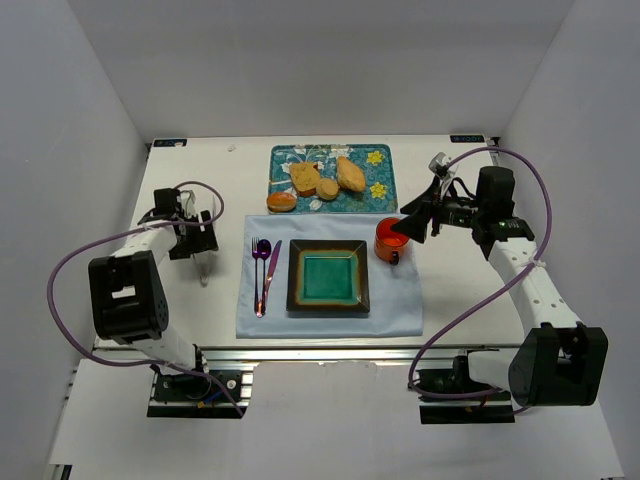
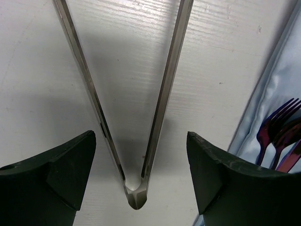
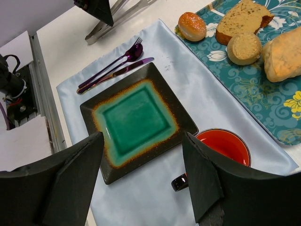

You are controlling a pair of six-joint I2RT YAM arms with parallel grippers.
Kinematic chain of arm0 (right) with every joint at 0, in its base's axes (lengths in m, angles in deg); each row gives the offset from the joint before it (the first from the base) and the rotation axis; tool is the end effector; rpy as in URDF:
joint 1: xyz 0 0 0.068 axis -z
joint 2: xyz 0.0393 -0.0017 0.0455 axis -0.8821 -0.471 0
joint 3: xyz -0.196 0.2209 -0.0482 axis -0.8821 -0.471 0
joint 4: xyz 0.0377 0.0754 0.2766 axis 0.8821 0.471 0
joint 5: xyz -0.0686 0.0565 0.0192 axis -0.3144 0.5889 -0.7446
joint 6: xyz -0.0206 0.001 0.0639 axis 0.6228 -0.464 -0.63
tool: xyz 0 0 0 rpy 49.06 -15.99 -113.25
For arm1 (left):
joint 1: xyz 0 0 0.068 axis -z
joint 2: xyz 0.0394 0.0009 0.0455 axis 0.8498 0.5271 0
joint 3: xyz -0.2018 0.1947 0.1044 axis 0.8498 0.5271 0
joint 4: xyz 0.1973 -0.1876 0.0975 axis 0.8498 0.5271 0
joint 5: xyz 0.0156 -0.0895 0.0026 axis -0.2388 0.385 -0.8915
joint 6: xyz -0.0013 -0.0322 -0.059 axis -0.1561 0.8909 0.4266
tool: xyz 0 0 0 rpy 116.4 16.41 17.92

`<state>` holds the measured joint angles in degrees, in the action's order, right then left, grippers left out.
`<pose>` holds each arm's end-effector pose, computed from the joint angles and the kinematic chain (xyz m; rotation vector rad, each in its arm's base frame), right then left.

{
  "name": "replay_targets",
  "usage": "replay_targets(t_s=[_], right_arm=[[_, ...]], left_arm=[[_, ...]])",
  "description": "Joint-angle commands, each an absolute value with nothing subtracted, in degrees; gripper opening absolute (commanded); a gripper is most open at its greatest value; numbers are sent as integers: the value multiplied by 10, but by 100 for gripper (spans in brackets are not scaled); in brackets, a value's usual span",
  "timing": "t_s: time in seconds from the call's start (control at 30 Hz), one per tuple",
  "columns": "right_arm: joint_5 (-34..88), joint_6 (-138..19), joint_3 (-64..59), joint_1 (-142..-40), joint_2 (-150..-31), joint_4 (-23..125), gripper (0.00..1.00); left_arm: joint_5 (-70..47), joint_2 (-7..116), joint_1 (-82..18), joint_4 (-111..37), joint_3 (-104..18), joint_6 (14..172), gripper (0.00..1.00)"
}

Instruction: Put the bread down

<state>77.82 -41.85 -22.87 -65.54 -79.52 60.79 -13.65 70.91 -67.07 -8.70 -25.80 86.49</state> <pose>0.2899 0.0641 0.3322 -0.8564 1.6908 0.9263 0.3386 0.0471 0.1729 -0.2890 2.6555 -0.1192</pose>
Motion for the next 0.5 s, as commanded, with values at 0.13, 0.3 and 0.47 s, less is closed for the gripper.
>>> replay_targets(t_s=[0.13, 0.3, 0.47], right_arm=[[800, -444, -236, -643, -792, 577, 73], [803, -447, -239, -637, -790, 576, 73], [805, -453, -238, -634, -788, 572, 73]], left_arm=[[-153, 729, -659, -131, -255, 871, 85], [-165, 759, -652, -143, -271, 870, 83], [-180, 769, -652, -143, -279, 874, 77]])
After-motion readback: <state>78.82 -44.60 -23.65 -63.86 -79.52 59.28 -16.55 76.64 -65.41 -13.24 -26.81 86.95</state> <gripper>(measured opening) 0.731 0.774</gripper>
